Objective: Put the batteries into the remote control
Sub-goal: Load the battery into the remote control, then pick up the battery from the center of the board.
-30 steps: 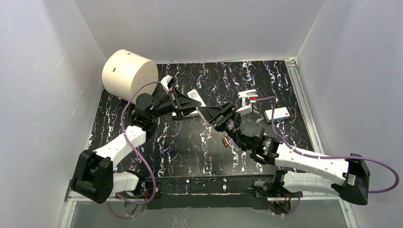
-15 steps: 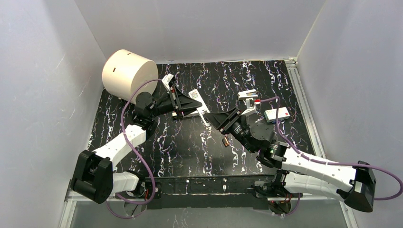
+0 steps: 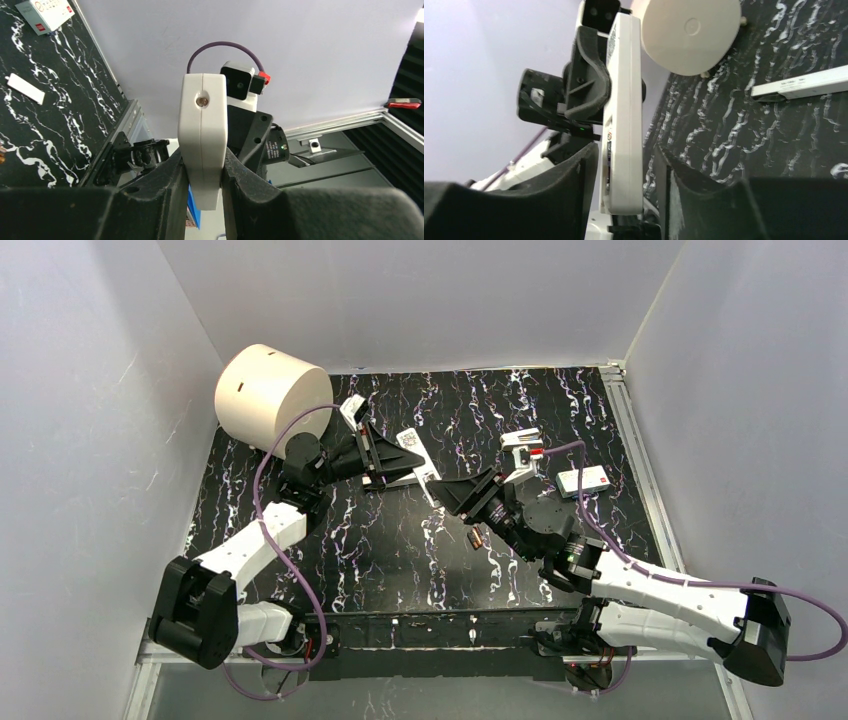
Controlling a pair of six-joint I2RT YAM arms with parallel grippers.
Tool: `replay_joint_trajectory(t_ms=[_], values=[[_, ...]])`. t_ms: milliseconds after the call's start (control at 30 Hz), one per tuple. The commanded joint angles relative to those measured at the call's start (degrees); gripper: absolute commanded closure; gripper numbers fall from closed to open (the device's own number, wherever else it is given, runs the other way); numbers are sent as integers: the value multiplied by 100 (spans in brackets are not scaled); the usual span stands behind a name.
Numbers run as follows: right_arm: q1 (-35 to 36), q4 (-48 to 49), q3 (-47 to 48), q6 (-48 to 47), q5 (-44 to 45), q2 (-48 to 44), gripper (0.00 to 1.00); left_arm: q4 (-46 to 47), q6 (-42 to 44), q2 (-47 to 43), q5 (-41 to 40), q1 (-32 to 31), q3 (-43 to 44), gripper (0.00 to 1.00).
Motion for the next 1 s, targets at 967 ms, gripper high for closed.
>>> replay_joint_trajectory(t_ms=[967], values=[[-1095, -4828, 1236, -3012, -779, 1795, 56, -5788, 5035, -1834, -1244, 13, 393, 100]])
